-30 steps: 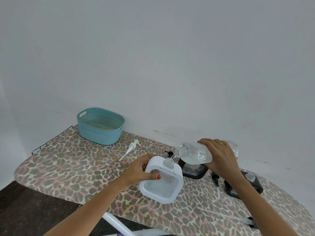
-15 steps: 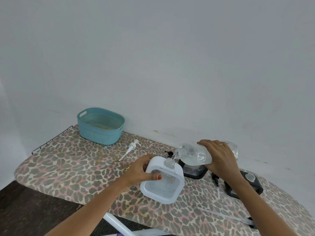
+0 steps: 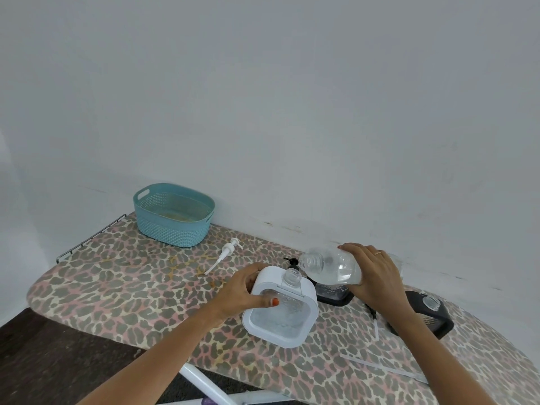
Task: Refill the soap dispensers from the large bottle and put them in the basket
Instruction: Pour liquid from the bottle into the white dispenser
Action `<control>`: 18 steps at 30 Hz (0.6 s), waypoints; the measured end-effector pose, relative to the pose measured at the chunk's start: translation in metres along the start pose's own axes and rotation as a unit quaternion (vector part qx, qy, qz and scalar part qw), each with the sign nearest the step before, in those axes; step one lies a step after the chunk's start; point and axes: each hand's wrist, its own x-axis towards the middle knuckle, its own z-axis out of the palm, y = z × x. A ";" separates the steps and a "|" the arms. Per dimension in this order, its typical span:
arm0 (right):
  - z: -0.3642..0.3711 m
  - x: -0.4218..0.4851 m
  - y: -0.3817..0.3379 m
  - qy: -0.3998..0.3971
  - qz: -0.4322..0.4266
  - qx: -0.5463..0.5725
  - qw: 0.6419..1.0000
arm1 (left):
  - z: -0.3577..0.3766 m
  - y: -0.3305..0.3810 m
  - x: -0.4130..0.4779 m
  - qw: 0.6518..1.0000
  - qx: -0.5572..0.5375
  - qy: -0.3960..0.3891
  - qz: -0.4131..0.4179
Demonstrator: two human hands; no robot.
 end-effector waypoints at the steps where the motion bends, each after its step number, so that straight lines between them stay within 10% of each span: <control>1: 0.001 -0.001 -0.001 -0.001 0.009 0.007 1.000 | 0.000 0.000 0.000 1.000 -0.001 0.000 -0.001; 18: 0.029 -0.060 -0.015 0.038 0.332 0.226 0.915 | -0.028 -0.028 0.029 0.998 0.012 0.030 -0.062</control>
